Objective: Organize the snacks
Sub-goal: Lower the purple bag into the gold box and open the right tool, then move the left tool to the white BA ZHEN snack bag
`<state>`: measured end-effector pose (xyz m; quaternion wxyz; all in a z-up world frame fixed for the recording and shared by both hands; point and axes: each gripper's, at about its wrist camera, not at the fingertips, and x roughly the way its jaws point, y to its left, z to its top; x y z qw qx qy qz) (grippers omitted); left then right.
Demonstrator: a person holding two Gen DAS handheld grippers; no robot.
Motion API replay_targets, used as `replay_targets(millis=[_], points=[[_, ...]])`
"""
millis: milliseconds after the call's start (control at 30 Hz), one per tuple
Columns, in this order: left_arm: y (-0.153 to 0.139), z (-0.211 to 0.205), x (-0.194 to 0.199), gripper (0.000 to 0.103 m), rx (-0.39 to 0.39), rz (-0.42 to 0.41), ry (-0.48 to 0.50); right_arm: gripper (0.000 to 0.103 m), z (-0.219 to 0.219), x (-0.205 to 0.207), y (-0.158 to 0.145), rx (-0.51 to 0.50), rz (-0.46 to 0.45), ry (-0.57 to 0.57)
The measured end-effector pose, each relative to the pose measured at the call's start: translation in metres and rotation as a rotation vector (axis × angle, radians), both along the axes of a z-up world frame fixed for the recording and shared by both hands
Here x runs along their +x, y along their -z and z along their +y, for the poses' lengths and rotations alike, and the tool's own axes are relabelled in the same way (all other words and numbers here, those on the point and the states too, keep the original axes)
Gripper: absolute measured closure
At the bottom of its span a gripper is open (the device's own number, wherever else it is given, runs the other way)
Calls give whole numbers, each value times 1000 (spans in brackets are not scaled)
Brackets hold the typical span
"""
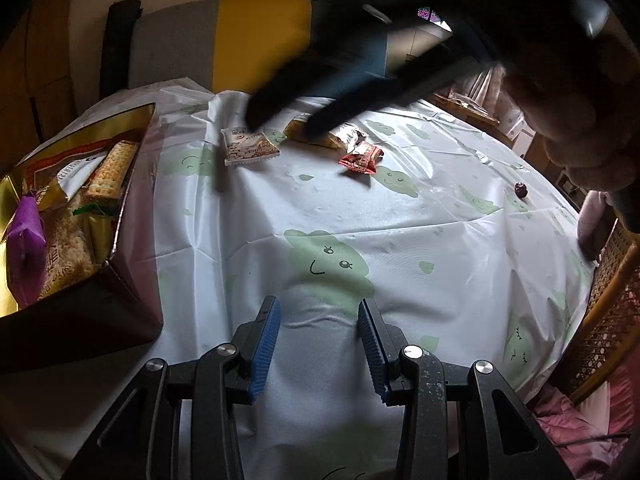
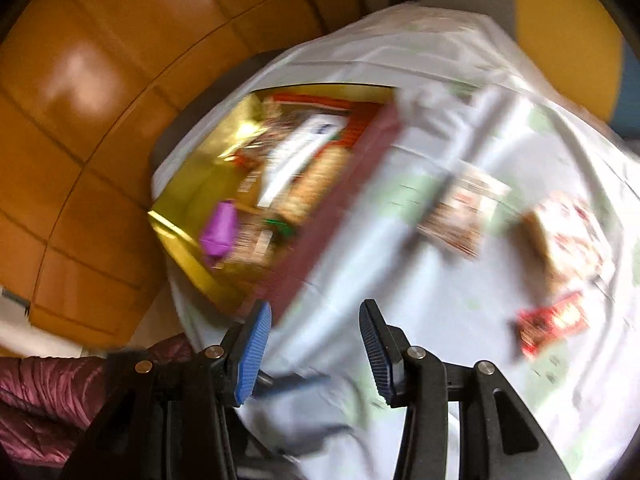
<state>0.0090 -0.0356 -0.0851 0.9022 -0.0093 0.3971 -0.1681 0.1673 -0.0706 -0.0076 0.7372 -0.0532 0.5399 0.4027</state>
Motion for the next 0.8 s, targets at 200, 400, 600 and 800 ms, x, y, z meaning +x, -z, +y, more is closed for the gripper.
replay_targets(millis=[200,400,600,800], points=[[0,-1,1,62,15,-1,0,56,-71,12,10,-69,-4,157],[-1,-4,1,62,33,4,-6,56,-134,31,25,-172,-55,370],[-2,-7,2,61,55,15,-19,56,-192,52,45,-222,-23,654],[-2,-10,3,59,80,24,-35,56,-194,56,49,-263,-5,675]])
